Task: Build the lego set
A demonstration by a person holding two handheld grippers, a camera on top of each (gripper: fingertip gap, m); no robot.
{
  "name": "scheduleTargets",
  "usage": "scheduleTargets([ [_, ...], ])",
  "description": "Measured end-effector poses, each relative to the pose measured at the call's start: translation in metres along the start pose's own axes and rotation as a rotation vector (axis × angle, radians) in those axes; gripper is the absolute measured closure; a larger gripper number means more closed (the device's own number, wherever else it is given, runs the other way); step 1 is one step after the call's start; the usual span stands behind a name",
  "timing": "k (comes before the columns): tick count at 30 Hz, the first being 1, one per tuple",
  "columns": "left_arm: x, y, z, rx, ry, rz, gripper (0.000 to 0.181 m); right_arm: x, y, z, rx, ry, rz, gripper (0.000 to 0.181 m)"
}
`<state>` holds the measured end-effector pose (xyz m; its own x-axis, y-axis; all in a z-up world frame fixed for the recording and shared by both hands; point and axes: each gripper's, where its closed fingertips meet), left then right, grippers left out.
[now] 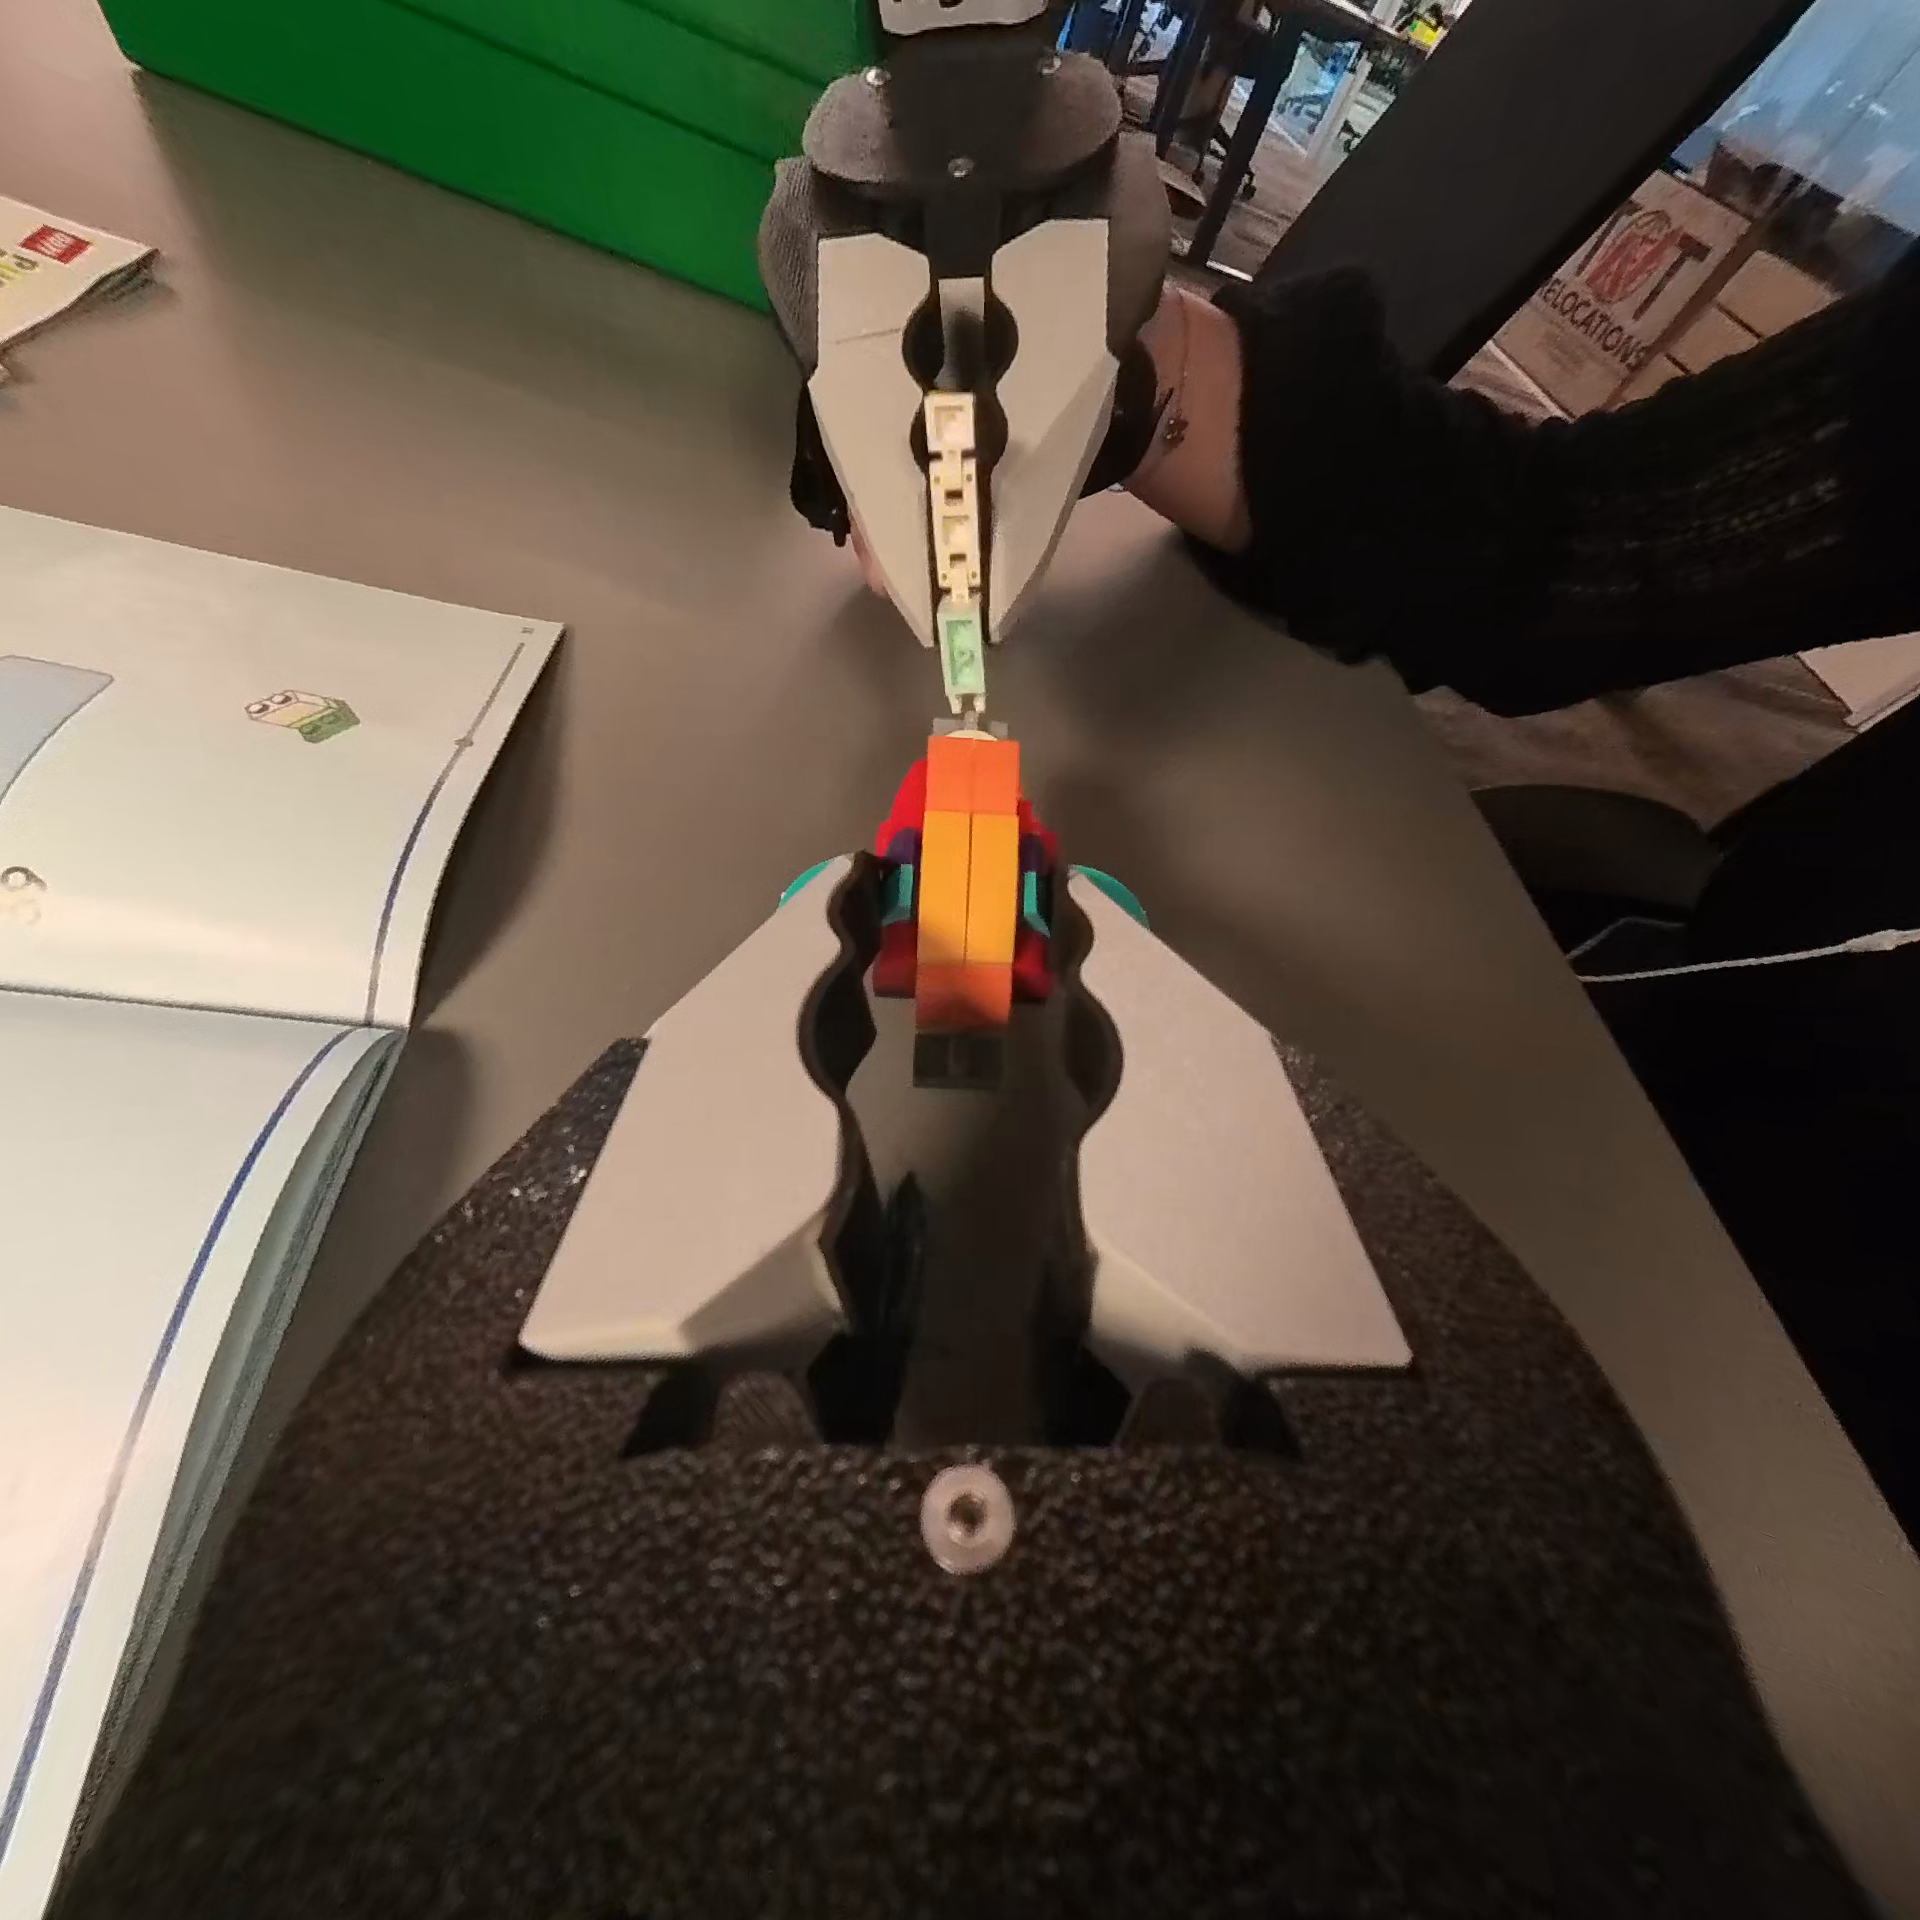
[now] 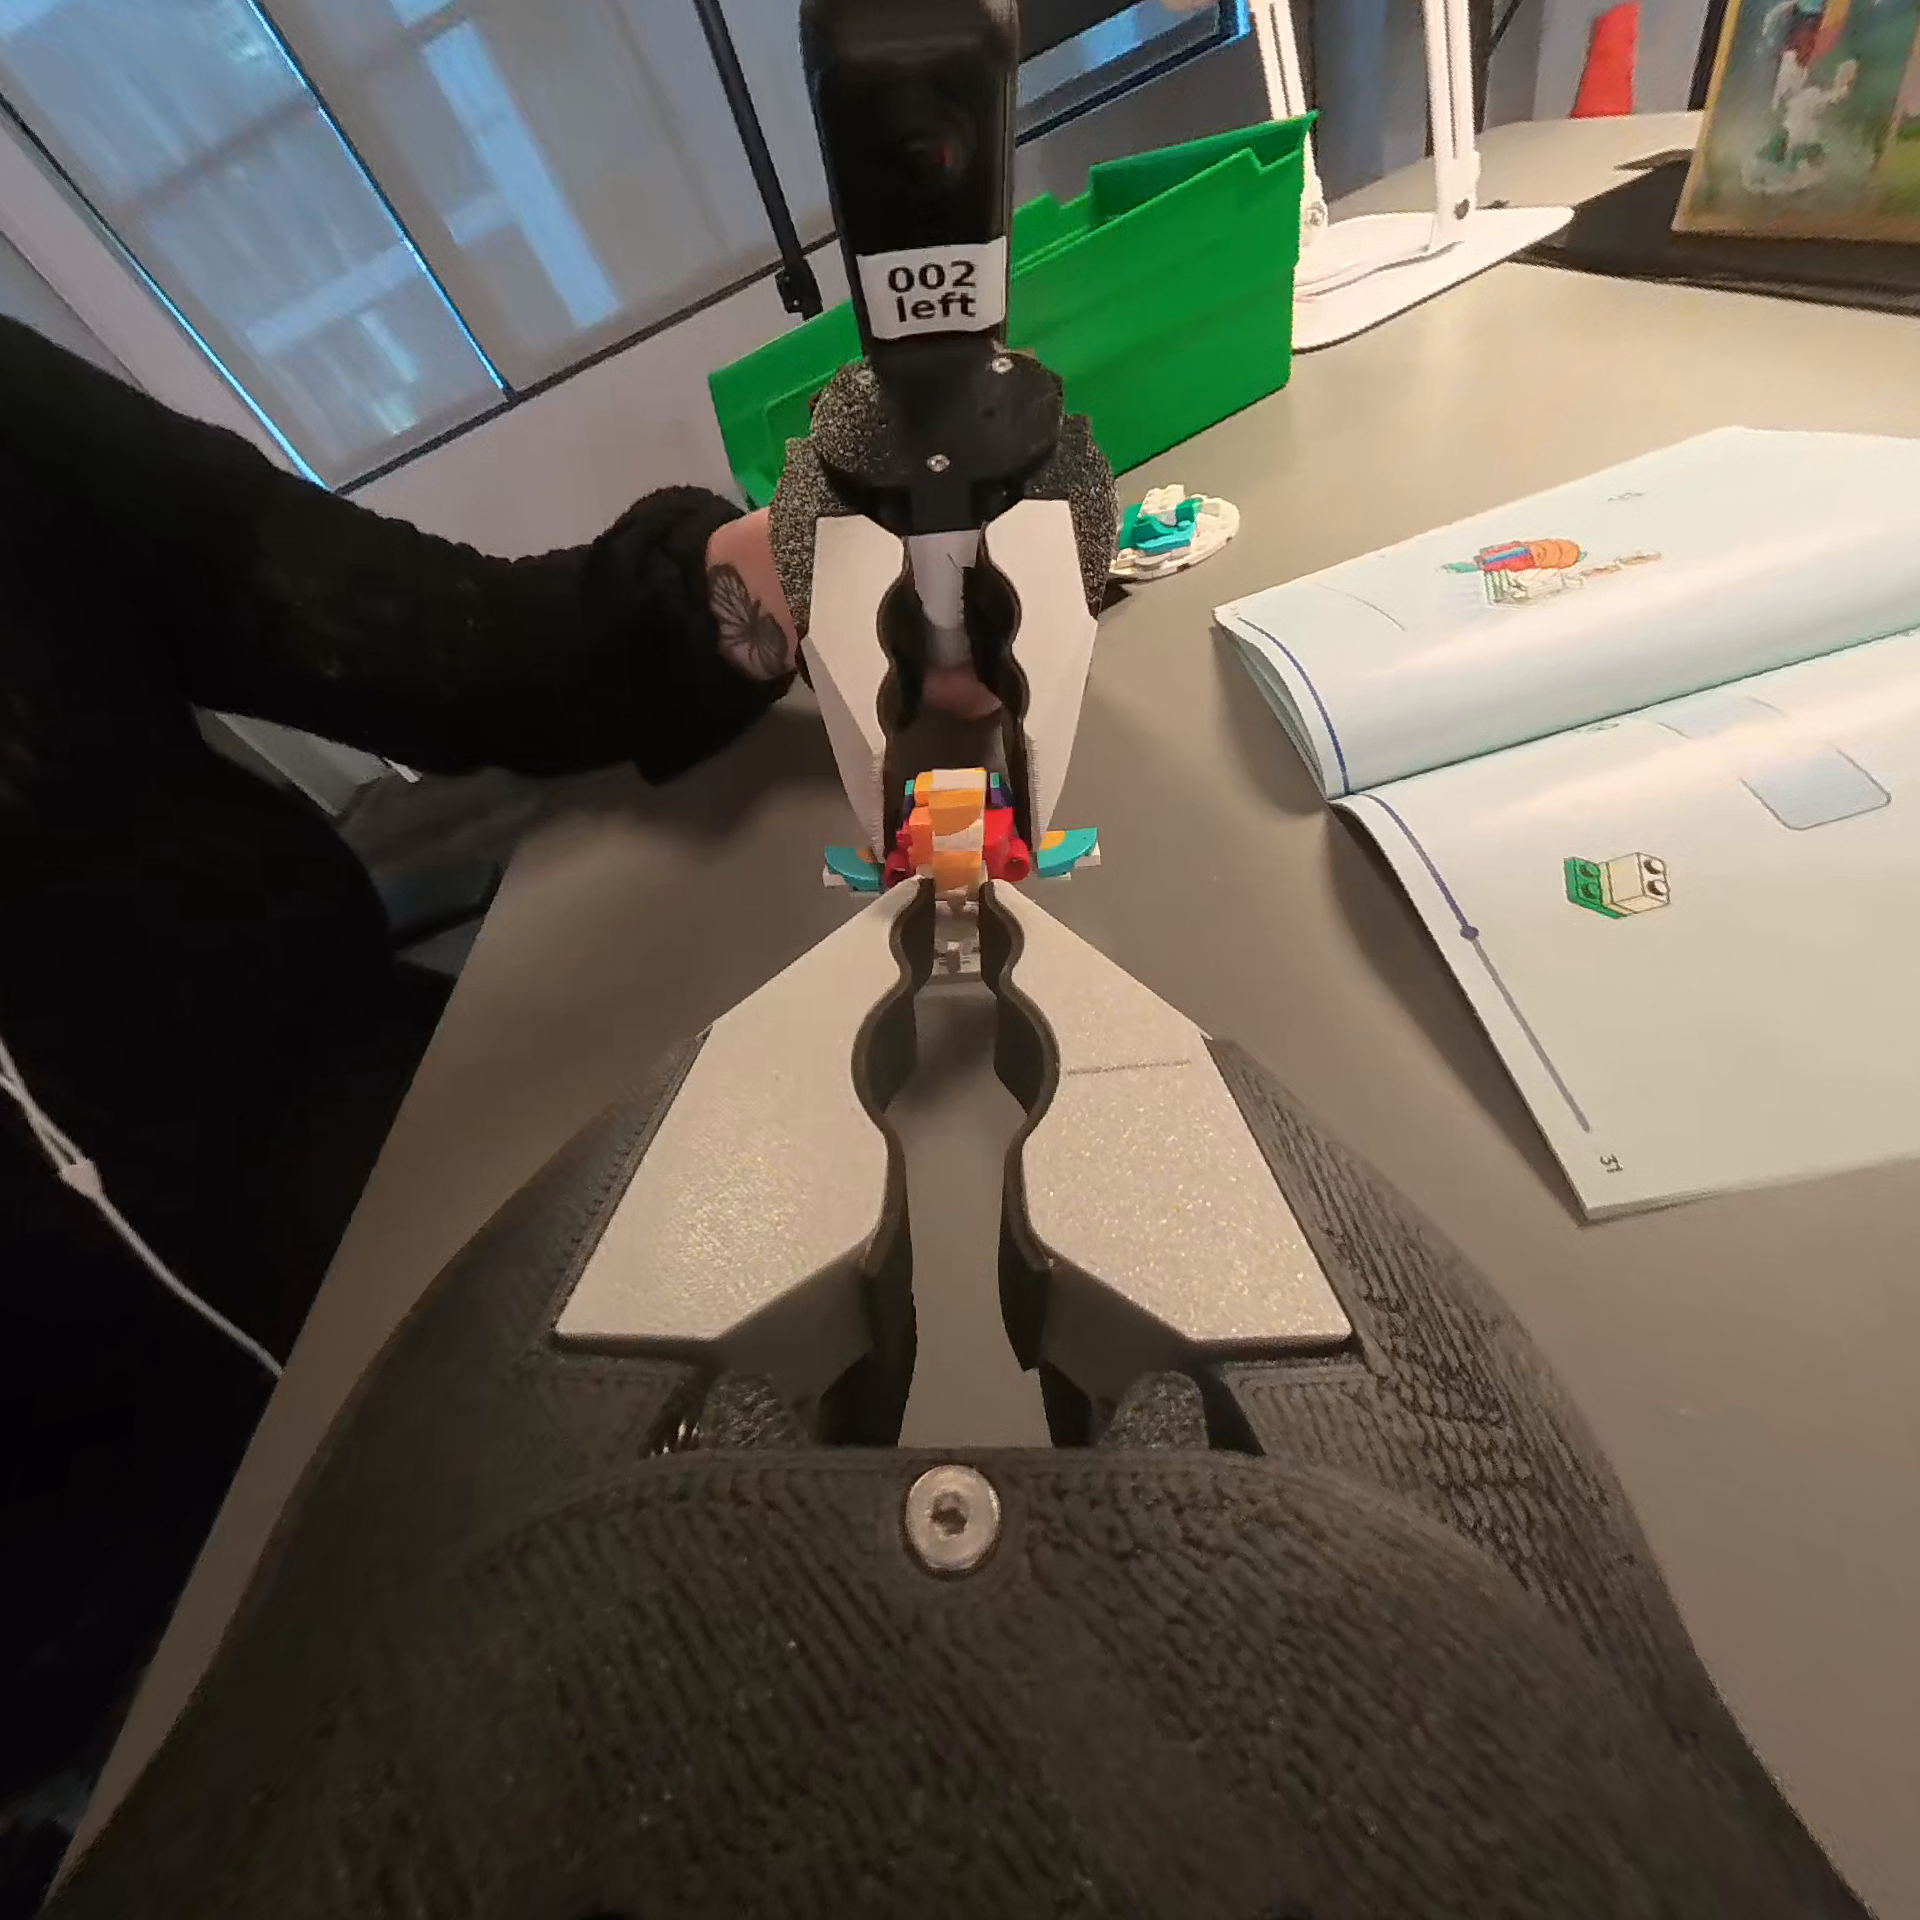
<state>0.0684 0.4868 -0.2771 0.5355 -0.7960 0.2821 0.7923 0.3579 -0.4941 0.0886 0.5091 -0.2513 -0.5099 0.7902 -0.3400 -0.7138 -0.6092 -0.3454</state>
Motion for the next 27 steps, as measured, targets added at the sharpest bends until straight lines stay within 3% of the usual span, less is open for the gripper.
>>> scheduleTargets([
  [21, -0.001, -0.004, -0.005, -0.037, 0.027, 0.024, 0.151, 0.001, 0.0, -0.004, -0.031, -0.058, -0.034, 0.174],
  [27, 0.001, -0.01, -0.009, -0.072, 0.046, 0.073, 0.151, 0.01, 0.001, -0.018, -0.15, -0.139, -0.139, 0.175],
])
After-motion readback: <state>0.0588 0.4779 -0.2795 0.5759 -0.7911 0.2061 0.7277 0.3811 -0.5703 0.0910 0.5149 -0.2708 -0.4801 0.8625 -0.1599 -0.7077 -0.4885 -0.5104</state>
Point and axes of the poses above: each gripper's, where its closed fingertips meet, y out along the fingers, z out of its top, x = y × z across the jaws, and after that the axes turned 8 degrees about -x, right-handed
